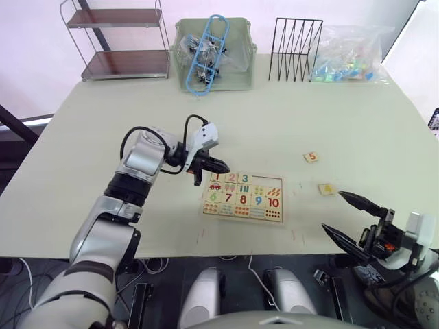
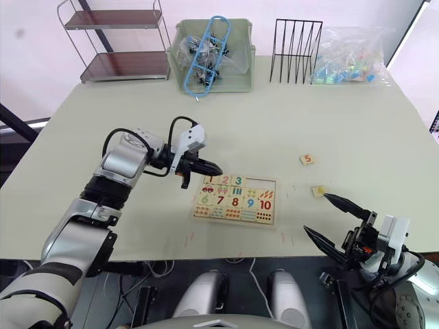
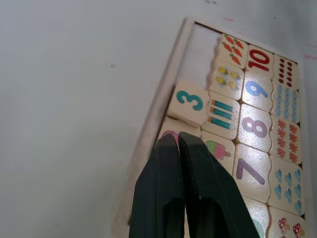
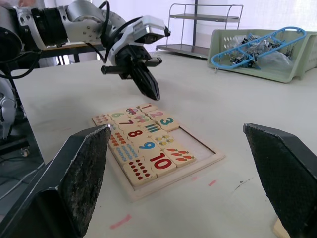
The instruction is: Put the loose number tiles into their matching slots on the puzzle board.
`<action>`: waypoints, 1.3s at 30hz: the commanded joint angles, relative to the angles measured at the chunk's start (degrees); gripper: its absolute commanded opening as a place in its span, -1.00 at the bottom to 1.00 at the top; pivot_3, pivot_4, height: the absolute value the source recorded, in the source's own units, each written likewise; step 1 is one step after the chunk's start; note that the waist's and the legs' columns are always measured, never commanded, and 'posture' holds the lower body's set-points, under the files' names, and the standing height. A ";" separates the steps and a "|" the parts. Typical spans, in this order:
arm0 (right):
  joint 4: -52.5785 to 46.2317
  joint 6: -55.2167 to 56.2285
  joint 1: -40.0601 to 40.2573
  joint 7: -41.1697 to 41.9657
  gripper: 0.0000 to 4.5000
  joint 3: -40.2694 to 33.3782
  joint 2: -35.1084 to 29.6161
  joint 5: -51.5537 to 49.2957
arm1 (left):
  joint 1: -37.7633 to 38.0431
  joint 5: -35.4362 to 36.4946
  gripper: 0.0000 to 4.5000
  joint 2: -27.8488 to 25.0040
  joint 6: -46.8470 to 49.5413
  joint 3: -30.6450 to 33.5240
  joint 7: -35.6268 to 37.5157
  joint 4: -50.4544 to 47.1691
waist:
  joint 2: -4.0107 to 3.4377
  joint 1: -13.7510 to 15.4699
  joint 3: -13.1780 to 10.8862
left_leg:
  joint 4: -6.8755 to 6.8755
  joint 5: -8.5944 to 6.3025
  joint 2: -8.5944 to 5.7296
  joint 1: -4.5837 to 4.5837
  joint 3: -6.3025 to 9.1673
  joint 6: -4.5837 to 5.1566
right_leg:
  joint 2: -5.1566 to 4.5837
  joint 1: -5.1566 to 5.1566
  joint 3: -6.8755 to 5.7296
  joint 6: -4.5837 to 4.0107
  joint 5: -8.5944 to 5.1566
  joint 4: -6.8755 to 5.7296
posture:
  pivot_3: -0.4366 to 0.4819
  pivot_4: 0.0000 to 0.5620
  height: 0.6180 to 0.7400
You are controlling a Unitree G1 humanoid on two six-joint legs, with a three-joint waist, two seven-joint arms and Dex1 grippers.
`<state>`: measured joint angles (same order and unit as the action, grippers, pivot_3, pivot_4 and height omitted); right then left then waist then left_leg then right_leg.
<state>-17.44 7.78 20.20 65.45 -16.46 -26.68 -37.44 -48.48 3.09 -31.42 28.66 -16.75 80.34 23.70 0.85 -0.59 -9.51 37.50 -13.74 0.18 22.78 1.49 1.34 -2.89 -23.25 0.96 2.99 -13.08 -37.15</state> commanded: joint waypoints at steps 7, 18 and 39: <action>-0.69 0.81 0.20 0.01 1.00 -0.67 -0.36 -0.49 | -0.62 -0.25 -0.94 1.32 -2.78 -1.67 -1.43 -1.08 | 0.00 0.00 0.00 | 0.00 0.00 -0.01 -0.01 -0.02 0.00 | 0.00 0.00 0.01 0.00 0.00 0.00 | -0.05 -0.47 1.00; -0.93 1.09 0.74 -0.06 1.00 -0.78 -0.11 -0.44 | -1.01 -1.87 -0.94 2.09 -5.66 -3.49 -2.17 1.81 | 0.00 -0.01 0.00 | 0.00 0.00 -0.01 -0.01 -0.03 0.00 | 0.00 0.00 -0.01 0.00 0.00 0.00 | -0.05 -0.47 1.00; -1.76 0.76 1.08 -1.21 1.00 -0.56 -0.45 0.05 | -1.27 -2.42 -0.94 2.91 -7.95 -4.27 -1.54 3.89 | 0.00 -0.01 0.00 | 0.00 0.00 -0.01 -0.01 -0.03 0.00 | 0.00 0.00 0.00 0.00 0.00 0.00 | -0.05 -0.47 1.00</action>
<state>-17.40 7.81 21.09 64.47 -16.46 -26.68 -36.98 -49.01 0.90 -28.54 21.50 -20.82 78.44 27.69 0.85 -0.60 -9.50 37.50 -13.74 0.17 22.77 1.46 1.34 -2.89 -23.25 0.96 2.99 -13.08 -37.16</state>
